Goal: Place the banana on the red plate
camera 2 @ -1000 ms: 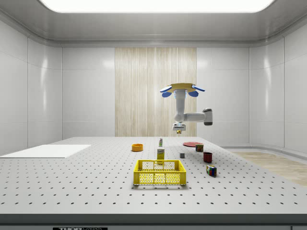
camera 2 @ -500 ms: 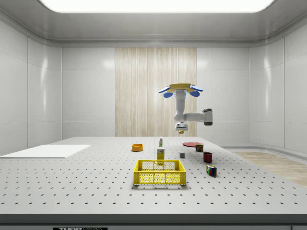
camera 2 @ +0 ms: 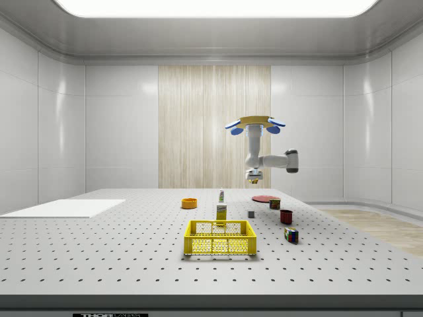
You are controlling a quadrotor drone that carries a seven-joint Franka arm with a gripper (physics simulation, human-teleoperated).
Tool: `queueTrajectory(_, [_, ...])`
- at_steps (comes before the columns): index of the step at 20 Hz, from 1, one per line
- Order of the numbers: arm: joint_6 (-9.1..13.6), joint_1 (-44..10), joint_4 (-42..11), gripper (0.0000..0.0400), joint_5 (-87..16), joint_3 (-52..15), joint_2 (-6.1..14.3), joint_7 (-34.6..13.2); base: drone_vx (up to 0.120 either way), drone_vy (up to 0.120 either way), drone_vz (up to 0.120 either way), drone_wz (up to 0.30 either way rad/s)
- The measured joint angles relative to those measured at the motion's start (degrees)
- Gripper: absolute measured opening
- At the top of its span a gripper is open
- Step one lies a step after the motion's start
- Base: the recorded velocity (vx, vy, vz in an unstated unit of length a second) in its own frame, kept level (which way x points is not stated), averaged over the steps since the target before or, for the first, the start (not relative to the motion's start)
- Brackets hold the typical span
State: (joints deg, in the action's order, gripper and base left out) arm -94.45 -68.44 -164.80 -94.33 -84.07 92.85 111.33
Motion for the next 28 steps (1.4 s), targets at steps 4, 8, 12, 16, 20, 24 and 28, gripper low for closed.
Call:
queueTrajectory(4, [0.04, 0.0, 0.0, 0.0192, -0.01, 0.01, -0.04, 0.39, 0.0, -0.12, 0.0, 0.0])
queueTrajectory(8, [0.08, 0.0, 0.0, 0.0192, -0.02, 0.01, -0.08, 0.59, 0.12, -0.12, 0.0, 0.0])
queueTrajectory(12, [0.11, 0.0, 0.0, 0.0192, -0.03, 0.02, -0.12, 0.69, 0.12, -0.12, 0.0, 0.0])
queueTrajectory(16, [0.14, 0.0, 0.0, 0.0192, -0.05, 0.02, -0.15, 0.74, 0.06, -0.12, -0.07, 0.0])
queueTrajectory(20, [0.16, 0.01, 0.0, 0.0192, -0.05, 0.02, -0.18, 0.76, 0.0, -0.05, -0.06, 0.0])
queueTrajectory(24, [0.19, 0.01, 0.0, 0.0192, -0.06, 0.03, -0.2, 0.78, 0.0, -0.11, 0.0, 0.0])
queueTrajectory(28, [0.2, 0.01, 0.0, 0.0192, -0.07, 0.03, -0.22, 0.78, 0.09, -0.04, 0.0, 0.0])
